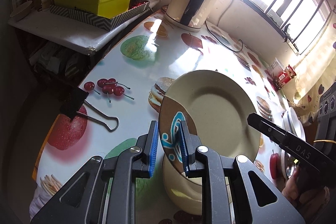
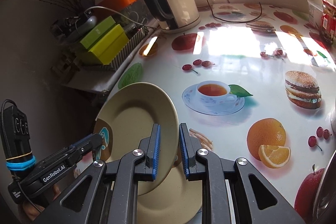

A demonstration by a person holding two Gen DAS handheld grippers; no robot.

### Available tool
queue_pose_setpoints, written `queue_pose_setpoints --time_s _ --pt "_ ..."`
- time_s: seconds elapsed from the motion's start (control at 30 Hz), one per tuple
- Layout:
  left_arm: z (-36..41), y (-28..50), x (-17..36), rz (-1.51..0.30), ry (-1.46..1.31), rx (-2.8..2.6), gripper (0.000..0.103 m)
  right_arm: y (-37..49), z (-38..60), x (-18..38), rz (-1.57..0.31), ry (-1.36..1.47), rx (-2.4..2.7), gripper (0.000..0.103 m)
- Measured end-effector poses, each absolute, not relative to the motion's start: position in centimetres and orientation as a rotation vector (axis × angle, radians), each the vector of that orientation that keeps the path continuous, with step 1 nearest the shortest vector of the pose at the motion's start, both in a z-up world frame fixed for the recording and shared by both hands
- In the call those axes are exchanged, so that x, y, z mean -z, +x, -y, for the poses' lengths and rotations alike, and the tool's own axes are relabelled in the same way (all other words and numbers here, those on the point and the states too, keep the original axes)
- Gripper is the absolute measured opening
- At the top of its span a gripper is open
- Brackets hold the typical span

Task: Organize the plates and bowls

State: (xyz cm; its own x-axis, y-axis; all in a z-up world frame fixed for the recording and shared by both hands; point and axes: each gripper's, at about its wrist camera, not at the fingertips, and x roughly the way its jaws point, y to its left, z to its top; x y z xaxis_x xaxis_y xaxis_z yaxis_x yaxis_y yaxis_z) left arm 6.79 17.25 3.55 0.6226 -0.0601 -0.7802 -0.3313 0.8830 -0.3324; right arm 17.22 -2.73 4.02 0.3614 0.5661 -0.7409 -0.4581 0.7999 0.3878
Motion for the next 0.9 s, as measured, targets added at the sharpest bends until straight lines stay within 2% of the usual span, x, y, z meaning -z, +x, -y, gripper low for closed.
queue_pose_setpoints --time_s 0.9 --pt "-13.8 3.7 -1.6 -0.940 -0.442 -0.147 0.020 13.1 6.4 -1.4 -1.043 0.118 -0.622 0.018"
